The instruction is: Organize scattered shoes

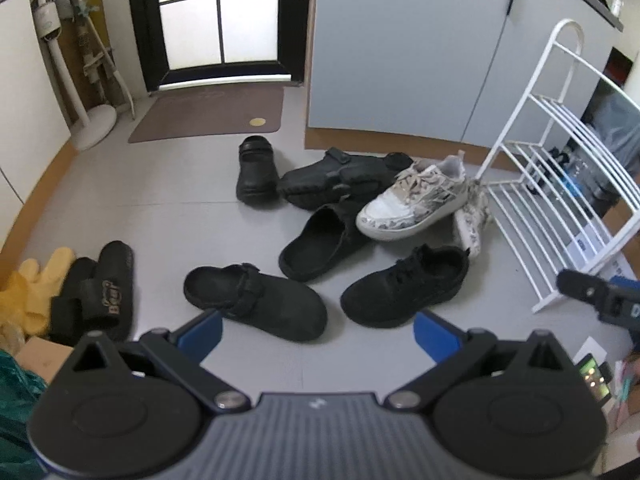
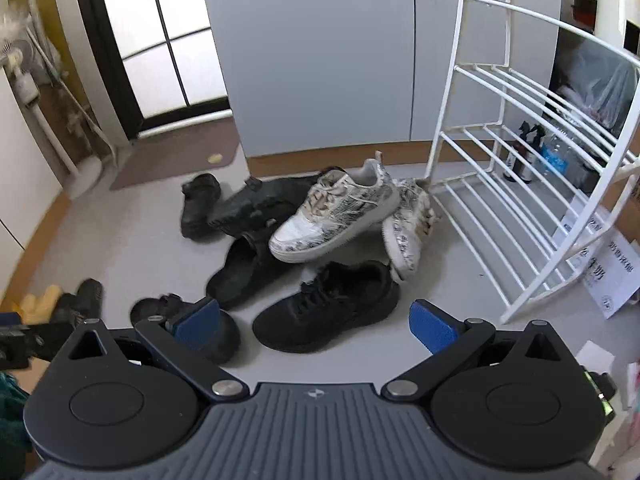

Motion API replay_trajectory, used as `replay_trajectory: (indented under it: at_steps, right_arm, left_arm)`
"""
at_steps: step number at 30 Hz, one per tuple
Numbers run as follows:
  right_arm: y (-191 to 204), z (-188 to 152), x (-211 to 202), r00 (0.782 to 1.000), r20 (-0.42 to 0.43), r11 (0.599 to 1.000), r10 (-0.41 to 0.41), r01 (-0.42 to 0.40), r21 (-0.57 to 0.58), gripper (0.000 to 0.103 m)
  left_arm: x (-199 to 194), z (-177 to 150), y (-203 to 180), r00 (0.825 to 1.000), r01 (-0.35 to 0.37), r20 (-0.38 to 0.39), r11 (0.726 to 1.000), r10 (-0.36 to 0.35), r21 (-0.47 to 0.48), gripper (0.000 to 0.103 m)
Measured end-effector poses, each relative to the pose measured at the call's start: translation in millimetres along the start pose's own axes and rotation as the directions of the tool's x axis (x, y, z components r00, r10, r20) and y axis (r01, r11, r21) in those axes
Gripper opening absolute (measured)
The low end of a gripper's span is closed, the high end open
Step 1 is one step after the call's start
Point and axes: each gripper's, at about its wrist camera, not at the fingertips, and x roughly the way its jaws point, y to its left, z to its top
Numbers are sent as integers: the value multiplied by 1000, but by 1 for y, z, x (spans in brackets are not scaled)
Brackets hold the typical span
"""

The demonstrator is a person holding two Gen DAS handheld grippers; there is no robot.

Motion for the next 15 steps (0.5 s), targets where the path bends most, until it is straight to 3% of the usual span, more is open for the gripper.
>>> replay_trajectory:
  at_steps: [8,15]
  right_arm:
    - [-10,2,-22,999,16,996,-30,29,83,103]
    - [-22,3,-43,998,27,982,-55,49,183,103]
  left_arm:
    - [-4,0,-1,999,34,-10,999,-34,-17,102]
    - [-3,0,-7,992,121,-27,990,-123,-68,102]
